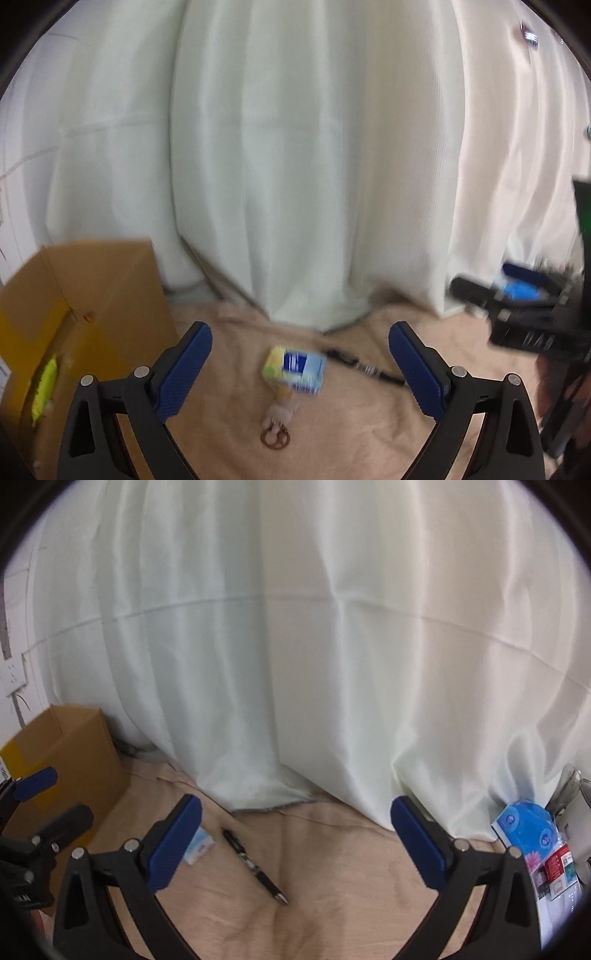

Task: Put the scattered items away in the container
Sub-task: 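Move both open grippers back toward the remaining items, then grasp the grey plush keychain with the left gripper while the right gripper grasps the black pen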

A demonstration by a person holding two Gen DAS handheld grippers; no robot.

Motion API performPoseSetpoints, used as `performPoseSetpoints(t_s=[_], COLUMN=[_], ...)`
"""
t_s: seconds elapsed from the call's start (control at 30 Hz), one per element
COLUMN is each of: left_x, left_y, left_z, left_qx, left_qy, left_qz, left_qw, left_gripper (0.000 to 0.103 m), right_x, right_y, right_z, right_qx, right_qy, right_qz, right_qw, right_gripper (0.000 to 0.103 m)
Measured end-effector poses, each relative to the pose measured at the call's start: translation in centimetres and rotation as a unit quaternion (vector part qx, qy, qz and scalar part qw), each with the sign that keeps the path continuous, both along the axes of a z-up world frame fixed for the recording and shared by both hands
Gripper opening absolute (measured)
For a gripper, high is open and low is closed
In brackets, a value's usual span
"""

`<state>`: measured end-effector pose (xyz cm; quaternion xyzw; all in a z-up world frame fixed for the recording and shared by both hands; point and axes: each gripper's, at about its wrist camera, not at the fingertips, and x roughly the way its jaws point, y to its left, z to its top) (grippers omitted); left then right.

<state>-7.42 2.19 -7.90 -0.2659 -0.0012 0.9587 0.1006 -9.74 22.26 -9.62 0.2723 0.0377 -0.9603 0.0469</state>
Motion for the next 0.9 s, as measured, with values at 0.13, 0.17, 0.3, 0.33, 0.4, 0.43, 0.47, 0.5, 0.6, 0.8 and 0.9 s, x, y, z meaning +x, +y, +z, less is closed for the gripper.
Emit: performPoseSetpoints(t_s=[0.13,0.17,0.3,0.33,0.4,0.43,0.47,0.5,0.6,0.8,0.9], left_x=[-1.8,-2.2,-2.4,-2.3,-2.5,-2.9,-3.3,-3.5,-4.5,-5.9,-6.0], left_y=[0.0,0.0,0.5,0.6,0.5,0.5,0.6,0.6,0.6,0.8,0.6], left_z=[-4.3,-5.2,-7.1,-7.2,-7.7,-8.2,-8.6,-9.0,-10.0,-12.2,-12.6], left_qx=[0.001,0.001,-0.052,-0.061,-0.073,-0.085,-0.091,-0.092,-0.087,-0.088,-0.077], left_qy=[-0.065,-0.083,-0.09,-0.088,-0.083,-0.093,-0.095,-0.099,-0.126,-0.169,-0.178], left_qz=[-0.005,-0.013,-0.026,-0.03,-0.037,-0.036,-0.034,-0.038,-0.041,-0.056,-0.063], left_qw=[0.9979,0.9965,0.9943,0.9938,0.9931,0.9914,0.9906,0.9901,0.9873,0.9801,0.9789], left_gripper=[0.097,0.097,0.096,0.096,0.096,0.096,0.096,0.094,0.087,0.051,0.041], right_x=[-1.2,-1.3,-2.3,-2.8,-3.4,-3.6,-3.8,-4.1,-4.8,-5.7,-5.9], right_y=[-0.1,-0.2,-0.4,-0.8,-1.2,-1.3,-1.5,-1.7,-1.8,-1.8,-1.4], right_z=[-1.8,-2.2,-3.7,-4.1,-4.7,-5.3,-5.6,-6.1,-7.1,-8.5,-8.7], right_qx=[0.027,0.033,0.022,0.02,0.019,0.022,0.027,0.032,0.031,0.039,0.037], right_qy=[-0.012,-0.012,-0.034,-0.039,-0.049,-0.053,-0.058,-0.063,-0.076,-0.093,-0.101], right_qz=[0.024,0.031,0.049,0.052,0.065,0.067,0.073,0.077,0.083,0.087,0.087], right_qw=[0.999,0.999,0.998,0.998,0.996,0.996,0.995,0.994,0.993,0.991,0.99], right_gripper=[0.103,0.103,0.103,0.103,0.103,0.103,0.103,0.103,0.103,0.103,0.103])
